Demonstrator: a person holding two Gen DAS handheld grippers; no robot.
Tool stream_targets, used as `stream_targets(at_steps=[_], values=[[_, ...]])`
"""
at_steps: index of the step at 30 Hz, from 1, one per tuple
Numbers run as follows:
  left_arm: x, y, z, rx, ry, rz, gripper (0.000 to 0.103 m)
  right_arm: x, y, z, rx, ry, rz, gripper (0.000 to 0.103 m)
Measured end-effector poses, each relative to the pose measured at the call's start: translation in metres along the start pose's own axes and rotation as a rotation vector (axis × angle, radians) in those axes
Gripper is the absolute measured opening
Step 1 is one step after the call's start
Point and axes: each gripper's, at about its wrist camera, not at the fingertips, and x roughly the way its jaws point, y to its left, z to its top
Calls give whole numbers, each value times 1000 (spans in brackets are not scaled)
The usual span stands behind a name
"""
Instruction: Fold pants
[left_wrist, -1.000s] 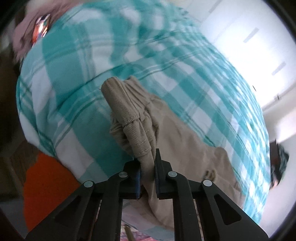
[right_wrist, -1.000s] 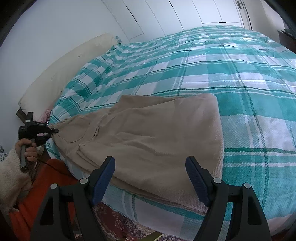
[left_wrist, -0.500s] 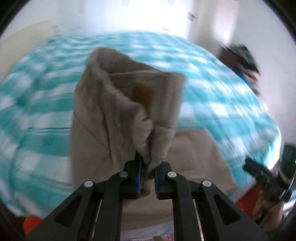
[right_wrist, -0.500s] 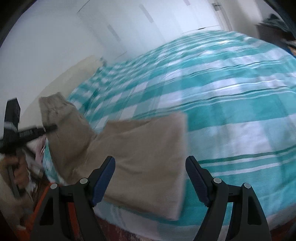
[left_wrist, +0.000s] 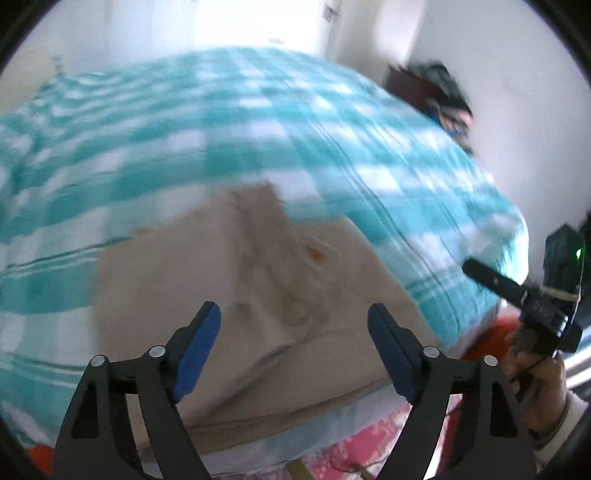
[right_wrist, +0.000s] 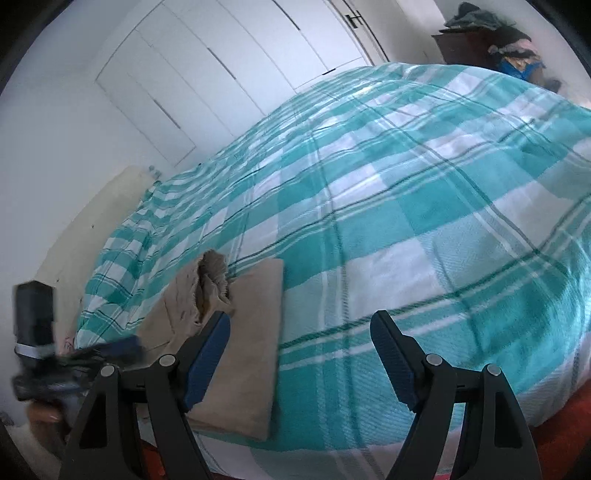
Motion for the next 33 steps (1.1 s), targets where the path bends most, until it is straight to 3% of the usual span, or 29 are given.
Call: stream_targets(at_steps=[2,5,7,12,15,16,17,19,20,25,30,31,32,33], values=[[-14,29,-8,-57,-35,60,84,6,18,2,-14,36,72,78],[-15,73,-27,-160,-35,137,82,26,60,-3,-40,161,274,77],[-12,97,-43,-230,-20,147,81,46,87,-5,-85,259,334,69],[11,110,-67,-257,20,128,72,101,134,18,-295,349,219,64],[25,101,-73,-225,64,112,67,141,144,18,-375,498,189,53],[26,98,-75,-214,62,128,67,154,143,16,-391,543,164,48],[23,97,-77,-206,58,136,67,164,143,13,-408,573,133,34],[16,96,-77,-217,42,122,67,170,144,13,-451,584,80,13],[12,97,-76,-229,30,107,67,166,148,19,-475,576,72,8],[13,92,-76,-208,20,85,71,124,147,55,-504,470,114,7],[26,80,-77,-155,46,148,73,151,113,30,-408,549,59,10],[25,81,-78,-156,44,148,73,152,107,29,-364,541,73,17],[25,82,-78,-159,44,143,73,149,100,32,-299,523,84,32],[24,83,-78,-166,43,137,73,145,93,33,-242,519,90,41]])
